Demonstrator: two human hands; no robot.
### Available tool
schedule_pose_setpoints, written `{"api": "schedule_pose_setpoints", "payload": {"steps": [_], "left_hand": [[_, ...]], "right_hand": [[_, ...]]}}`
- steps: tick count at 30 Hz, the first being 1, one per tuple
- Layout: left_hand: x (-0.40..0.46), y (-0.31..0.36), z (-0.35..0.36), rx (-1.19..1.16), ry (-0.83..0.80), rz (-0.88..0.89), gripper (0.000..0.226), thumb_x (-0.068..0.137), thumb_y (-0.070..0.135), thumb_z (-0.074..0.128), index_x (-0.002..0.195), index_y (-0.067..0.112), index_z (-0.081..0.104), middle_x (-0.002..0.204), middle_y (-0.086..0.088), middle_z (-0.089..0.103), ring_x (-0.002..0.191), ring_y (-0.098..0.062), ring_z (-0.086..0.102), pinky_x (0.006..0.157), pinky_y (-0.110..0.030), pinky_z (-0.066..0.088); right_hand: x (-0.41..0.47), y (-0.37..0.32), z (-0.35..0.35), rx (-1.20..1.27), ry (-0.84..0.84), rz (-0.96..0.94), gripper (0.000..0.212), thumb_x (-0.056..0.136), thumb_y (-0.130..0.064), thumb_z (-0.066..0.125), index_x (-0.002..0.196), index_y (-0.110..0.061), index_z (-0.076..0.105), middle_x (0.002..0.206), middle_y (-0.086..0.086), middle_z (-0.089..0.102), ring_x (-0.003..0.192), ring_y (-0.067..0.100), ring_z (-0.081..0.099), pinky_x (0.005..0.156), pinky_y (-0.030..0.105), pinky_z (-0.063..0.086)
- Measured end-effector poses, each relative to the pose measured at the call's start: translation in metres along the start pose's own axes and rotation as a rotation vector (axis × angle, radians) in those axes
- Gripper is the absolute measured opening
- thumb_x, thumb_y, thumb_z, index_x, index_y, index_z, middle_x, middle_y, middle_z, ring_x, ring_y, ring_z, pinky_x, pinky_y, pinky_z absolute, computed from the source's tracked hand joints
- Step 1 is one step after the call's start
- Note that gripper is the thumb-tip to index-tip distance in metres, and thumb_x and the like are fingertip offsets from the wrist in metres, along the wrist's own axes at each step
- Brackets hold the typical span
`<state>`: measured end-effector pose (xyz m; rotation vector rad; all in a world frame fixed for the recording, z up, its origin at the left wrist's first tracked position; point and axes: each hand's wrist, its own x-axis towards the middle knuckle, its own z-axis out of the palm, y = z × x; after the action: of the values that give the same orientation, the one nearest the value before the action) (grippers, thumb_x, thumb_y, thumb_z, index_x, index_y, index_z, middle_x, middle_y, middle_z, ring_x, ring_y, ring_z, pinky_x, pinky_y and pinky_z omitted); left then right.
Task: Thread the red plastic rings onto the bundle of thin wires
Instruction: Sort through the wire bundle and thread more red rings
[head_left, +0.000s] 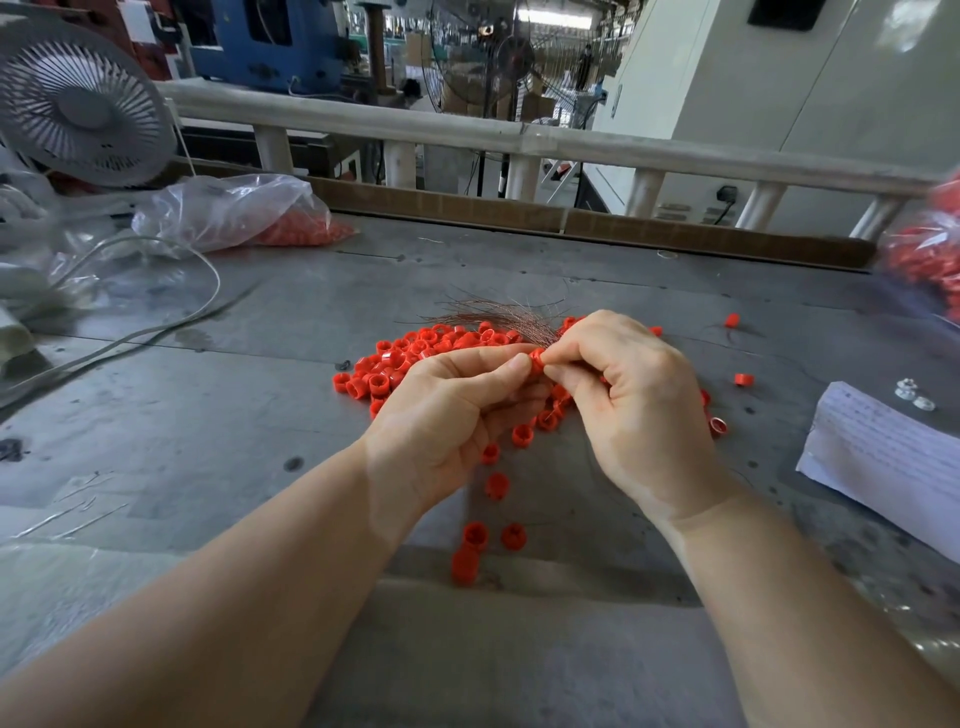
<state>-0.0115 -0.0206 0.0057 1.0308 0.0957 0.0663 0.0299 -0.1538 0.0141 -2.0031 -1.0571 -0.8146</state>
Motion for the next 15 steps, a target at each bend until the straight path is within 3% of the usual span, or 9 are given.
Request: {"api": "schedule_pose_setpoints", "payload": {"steps": [7, 12, 15], "left_hand": [[0.003, -0.002, -0.001, -0.038, 0.030, -0.024, 0.019, 0.072, 0.009, 0.061, 0.089, 0.003, 0.068, 0.078, -0.010, 0.066, 0.065, -0.013, 0.063, 0.065, -0.022, 0.057], [0.002, -0.004, 0.001, 0.030, 0.036, -0.036, 0.020, 0.075, 0.010, 0.060, 0.092, 0.004, 0.069, 0.085, -0.013, 0.065, 0.079, -0.021, 0.058, 0.072, -0.027, 0.054], [0.001, -0.004, 0.002, 0.026, 0.036, -0.033, 0.016, 0.077, 0.008, 0.059, 0.088, 0.005, 0.069, 0.081, -0.011, 0.068, 0.077, -0.020, 0.062, 0.072, -0.026, 0.055]], "right_hand": [[-0.003, -0.006, 0.001, -0.028, -0.043, 0.036, 0.015, 0.073, -0.009, 0.076, 0.080, -0.001, 0.066, 0.085, 0.006, 0.064, 0.081, 0.023, 0.061, 0.071, 0.036, 0.052], [-0.005, -0.011, 0.006, -0.133, 0.000, 0.058, 0.013, 0.069, -0.003, 0.072, 0.076, -0.001, 0.061, 0.077, 0.009, 0.061, 0.074, 0.027, 0.059, 0.068, 0.036, 0.049], [-0.005, -0.014, 0.009, -0.182, 0.021, 0.063, 0.012, 0.070, -0.001, 0.072, 0.072, 0.000, 0.060, 0.073, 0.010, 0.060, 0.069, 0.028, 0.058, 0.064, 0.035, 0.048]]}}
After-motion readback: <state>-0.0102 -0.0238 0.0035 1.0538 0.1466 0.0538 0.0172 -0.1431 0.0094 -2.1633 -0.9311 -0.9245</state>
